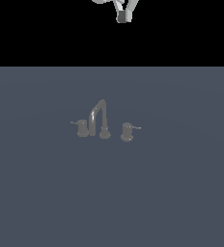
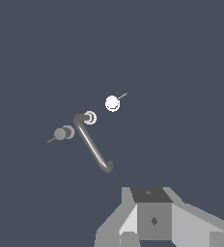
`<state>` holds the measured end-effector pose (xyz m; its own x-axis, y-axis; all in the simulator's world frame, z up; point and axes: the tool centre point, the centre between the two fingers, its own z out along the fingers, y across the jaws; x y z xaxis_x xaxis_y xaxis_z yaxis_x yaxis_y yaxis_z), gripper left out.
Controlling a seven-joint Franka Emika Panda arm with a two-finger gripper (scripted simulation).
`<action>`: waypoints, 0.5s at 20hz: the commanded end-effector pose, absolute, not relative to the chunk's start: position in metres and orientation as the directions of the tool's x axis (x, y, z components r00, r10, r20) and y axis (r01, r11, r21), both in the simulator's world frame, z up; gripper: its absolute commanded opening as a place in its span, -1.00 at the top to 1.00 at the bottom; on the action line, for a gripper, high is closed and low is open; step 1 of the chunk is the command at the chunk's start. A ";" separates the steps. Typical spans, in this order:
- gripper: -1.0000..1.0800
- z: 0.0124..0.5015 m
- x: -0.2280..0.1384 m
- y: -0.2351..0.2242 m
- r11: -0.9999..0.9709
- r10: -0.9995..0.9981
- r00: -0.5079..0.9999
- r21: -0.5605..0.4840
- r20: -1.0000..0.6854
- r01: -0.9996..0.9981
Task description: Turn on the faucet by rotating a designated handle.
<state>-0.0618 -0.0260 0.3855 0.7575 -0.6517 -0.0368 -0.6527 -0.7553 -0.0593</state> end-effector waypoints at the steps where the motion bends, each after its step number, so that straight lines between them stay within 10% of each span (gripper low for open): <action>1: 1.00 0.367 -0.044 -0.030 -0.702 -0.708 0.704 -0.058 -0.043 -0.710; 10: 1.00 0.292 0.009 -0.046 -0.483 -0.873 0.484 -0.042 -0.055 -0.875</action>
<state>0.0009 -0.0431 0.3060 0.5255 -0.8490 -0.0546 -0.8507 -0.5237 -0.0447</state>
